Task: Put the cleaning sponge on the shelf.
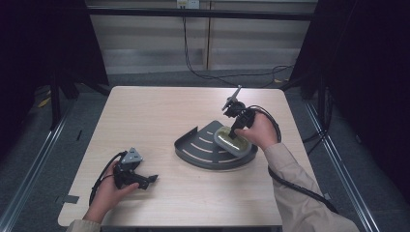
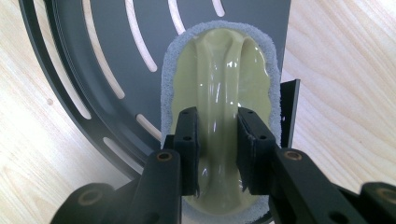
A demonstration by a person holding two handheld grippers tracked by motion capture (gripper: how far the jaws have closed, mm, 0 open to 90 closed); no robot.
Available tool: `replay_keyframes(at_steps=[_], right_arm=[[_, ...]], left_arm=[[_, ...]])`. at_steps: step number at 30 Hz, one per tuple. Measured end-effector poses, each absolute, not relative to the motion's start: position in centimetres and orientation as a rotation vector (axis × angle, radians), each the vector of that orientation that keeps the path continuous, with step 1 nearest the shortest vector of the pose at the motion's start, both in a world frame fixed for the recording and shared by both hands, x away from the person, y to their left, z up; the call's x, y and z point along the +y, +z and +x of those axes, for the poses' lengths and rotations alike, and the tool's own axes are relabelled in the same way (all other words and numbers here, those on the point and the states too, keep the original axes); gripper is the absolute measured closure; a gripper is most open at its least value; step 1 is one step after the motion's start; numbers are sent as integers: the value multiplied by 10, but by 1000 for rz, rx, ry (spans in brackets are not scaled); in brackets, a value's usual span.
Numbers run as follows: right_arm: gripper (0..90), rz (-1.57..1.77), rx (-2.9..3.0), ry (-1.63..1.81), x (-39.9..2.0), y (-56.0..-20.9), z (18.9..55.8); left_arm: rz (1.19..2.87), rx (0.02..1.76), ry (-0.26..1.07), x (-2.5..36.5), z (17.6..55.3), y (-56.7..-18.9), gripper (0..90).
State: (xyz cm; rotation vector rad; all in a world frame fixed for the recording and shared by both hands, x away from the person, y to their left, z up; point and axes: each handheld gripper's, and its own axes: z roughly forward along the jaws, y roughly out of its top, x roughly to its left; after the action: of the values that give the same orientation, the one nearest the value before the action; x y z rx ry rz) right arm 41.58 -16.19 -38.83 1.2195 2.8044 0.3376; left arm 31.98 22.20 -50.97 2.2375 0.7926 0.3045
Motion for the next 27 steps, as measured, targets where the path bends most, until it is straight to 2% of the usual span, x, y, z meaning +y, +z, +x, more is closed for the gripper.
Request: replay_keyframes(at_steps=[27], right_arm=[[714, 1273, 2789, 348, -169, -399, 417]], left_arm=[[2235, 796, 300, 222, 320, -510, 43]])
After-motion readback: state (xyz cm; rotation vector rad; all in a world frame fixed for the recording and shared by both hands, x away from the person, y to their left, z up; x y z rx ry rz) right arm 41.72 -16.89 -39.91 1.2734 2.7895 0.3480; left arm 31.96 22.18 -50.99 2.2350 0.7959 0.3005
